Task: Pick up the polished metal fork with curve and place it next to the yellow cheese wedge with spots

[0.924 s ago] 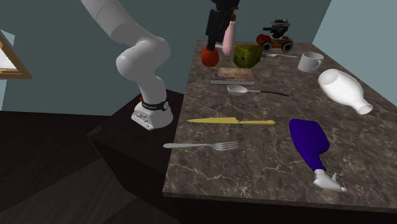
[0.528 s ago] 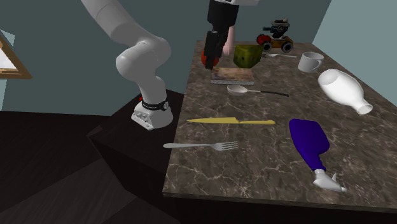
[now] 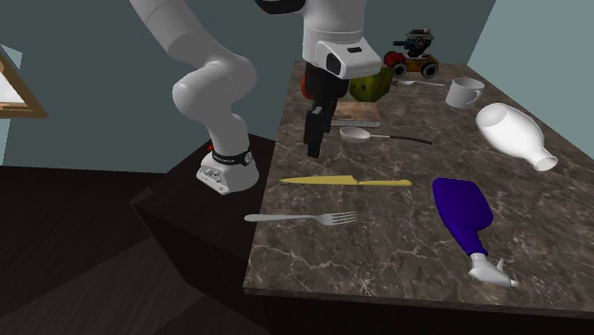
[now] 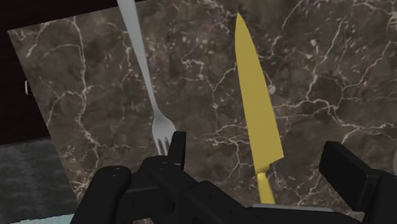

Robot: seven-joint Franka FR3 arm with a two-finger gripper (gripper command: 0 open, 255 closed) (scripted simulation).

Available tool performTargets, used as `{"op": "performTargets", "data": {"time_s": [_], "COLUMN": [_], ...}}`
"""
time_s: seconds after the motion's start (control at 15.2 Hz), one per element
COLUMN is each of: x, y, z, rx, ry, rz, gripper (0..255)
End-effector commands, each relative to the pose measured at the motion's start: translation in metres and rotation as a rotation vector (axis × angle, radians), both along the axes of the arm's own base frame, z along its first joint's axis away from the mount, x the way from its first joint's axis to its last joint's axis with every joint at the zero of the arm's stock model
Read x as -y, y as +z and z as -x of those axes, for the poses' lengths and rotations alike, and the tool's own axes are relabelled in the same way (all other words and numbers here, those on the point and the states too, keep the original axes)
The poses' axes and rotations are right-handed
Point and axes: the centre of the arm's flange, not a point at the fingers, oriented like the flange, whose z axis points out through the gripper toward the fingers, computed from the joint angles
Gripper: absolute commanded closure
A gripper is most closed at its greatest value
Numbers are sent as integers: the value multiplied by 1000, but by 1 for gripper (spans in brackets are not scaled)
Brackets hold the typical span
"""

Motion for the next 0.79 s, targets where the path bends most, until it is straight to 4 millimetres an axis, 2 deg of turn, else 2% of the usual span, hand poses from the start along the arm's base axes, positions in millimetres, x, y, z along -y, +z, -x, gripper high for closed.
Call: {"op": "performTargets", "data": {"time_s": [0.0,0.46,0.73], "x": [18,77,81], "y": [-20,-86,-107], "z": [-4,-28,-31], "rx": [21,83,87], "ry": [13,52,55], "rz": [-7,-33,-35], "gripper": [0,0,0]}}
